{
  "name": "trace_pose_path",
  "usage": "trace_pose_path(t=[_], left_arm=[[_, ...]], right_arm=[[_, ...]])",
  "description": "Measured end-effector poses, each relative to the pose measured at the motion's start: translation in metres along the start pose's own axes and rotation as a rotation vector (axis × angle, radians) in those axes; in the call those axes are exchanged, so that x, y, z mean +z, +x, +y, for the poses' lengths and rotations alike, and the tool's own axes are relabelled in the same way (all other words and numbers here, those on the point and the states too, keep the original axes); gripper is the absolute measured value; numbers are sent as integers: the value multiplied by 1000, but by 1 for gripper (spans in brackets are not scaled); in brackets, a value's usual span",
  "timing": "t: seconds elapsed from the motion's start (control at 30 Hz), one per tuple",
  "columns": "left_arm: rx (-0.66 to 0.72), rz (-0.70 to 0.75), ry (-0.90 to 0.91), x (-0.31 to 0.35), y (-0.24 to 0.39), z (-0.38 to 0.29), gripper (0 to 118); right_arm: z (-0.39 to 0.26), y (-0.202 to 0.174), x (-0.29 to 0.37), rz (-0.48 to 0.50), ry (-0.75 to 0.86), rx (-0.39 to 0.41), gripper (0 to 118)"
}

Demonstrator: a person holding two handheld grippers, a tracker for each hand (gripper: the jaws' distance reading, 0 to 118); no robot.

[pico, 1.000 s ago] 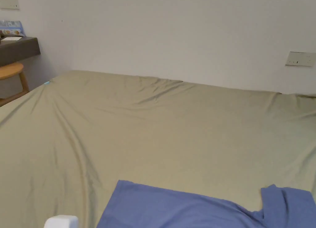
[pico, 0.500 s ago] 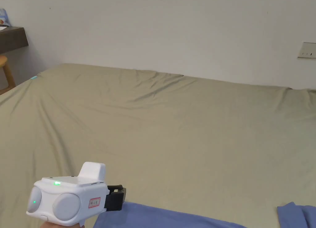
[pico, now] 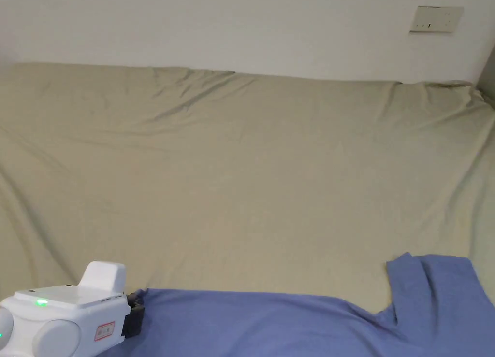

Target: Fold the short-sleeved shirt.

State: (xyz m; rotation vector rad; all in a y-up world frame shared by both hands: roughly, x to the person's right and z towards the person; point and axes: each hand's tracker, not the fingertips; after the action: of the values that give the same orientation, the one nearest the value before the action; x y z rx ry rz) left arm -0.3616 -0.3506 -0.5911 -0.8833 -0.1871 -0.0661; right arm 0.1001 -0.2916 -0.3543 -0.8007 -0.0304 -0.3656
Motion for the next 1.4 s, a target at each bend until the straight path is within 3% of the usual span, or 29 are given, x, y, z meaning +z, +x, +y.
trace_pose_path(t=[0.2,0.23,0.3,0.33,0.37,0.43,0.5,0.6,0.67,0.7,0.73,0.77,0.8,0.83,0.87,0.97,1.1,1.4], left_arm=[[9,-38,32,31,2,3,6],[9,-35,39,38,3,5,6],[19,-40,54,47,1,6,6],[29,-41,58,50,0,7,6],[41,-38,59,51,-2,7,6],[44,-30,51,54,-2,6,6],[36,-22,40,55,-1,5,6],[36,-10,18,55,0,4,6],[41,-10,12,54,2,4,6],[41,-7,9,54,3,3,6],[41,-5,8,55,5,3,6],[40,-4,6,54,5,3,6],[39,0,1,54,6,3,6],[41,3,-3,54,8,3,6],[43,4,-4,55,8,3,6],[52,5,-3,63,9,2,6],[71,-4,20,93,5,-3,6],[160,-57,120,219,-8,-60,6]], right_arm=[[56,50,-34,-156,43,27,2],[67,60,-45,-195,44,35,9],[86,84,-71,-232,54,27,69],[94,95,-84,-252,37,11,89],[102,105,-97,-265,-5,-16,94],[111,124,-117,-254,-57,-86,86],[116,132,-132,-252,-75,-135,85],[120,135,-148,-263,-116,-114,83],[117,127,-153,-296,-159,-51,80],[116,122,-153,-308,-159,-5,72],[116,118,-152,-298,-160,48,54],[116,115,-151,-287,-160,79,27],[114,111,-149,-274,-159,110,18],[113,108,-148,-267,-163,118,18],[114,106,-147,-240,-168,106,6],[116,97,-141,-230,-185,108,6],[117,83,-96,-222,-75,142,6],[59,79,75,-174,165,55,6]])
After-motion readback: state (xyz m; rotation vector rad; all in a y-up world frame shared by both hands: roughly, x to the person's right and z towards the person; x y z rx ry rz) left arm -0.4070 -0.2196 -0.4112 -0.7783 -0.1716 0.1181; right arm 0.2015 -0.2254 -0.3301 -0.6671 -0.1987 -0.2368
